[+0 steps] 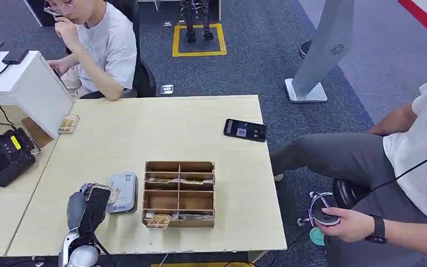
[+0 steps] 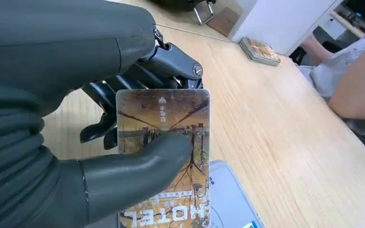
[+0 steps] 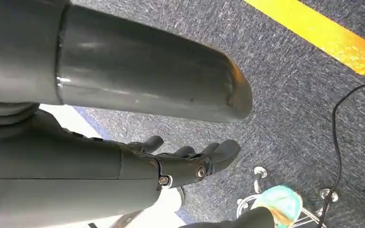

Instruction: Pass the card to the sensor for recognition and then transmit it.

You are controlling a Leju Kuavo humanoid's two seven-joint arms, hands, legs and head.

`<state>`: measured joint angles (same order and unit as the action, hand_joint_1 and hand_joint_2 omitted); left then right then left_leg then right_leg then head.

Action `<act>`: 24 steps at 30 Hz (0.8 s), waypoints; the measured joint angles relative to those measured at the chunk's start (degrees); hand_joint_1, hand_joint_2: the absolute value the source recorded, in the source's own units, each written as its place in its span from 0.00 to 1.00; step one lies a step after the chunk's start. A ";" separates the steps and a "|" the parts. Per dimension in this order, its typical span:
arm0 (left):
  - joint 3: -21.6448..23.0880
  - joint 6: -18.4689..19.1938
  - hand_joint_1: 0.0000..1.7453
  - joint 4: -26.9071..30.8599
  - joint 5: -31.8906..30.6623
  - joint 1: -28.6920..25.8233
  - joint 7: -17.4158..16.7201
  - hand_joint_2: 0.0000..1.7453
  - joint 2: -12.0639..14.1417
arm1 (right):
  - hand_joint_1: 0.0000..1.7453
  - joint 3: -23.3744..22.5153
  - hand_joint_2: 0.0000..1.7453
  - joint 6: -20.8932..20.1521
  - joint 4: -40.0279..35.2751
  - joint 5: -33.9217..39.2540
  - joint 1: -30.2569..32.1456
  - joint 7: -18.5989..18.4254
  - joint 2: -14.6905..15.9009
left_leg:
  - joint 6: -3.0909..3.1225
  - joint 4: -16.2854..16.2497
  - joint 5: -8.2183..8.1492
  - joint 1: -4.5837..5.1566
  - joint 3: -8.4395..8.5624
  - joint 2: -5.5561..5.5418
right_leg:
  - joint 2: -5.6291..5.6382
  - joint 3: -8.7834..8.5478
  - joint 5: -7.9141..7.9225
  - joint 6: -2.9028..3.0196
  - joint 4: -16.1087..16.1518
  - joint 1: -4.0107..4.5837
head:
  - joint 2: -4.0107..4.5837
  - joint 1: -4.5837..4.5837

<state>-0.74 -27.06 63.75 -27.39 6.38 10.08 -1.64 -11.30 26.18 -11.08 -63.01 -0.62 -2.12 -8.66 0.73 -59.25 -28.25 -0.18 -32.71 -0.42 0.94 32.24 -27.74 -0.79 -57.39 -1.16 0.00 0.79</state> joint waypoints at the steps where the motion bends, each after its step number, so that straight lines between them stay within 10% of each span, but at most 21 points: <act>1: -0.04 -0.33 0.96 -0.55 -0.24 0.16 0.28 1.00 -0.04 | 0.00 0.00 0.00 0.00 0.00 0.00 0.00 0.02 -0.02 | 0.00 0.00 0.00 0.00 0.01 0.00 | 0.00 0.00 0.00 0.00 0.00 0.00 | 0.00 0.02; 24: -1.09 -5.90 0.96 -12.35 -4.52 4.04 0.74 1.00 -1.73 | 0.00 0.13 0.00 -0.41 0.00 -1.03 -0.16 -0.20 -0.44 | 0.00 0.00 0.00 0.01 0.06 -0.07 | -0.03 -0.09 0.00 0.00 0.00 -0.01 | 0.00 0.02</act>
<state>-1.84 -32.96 51.41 -31.91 10.43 10.82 -3.37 -11.17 25.77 -11.08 -64.04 -0.78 -2.32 -9.09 0.73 -59.25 -28.24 -0.18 -32.65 -0.49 0.90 32.15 -27.74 -0.79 -57.39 -1.16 0.00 0.81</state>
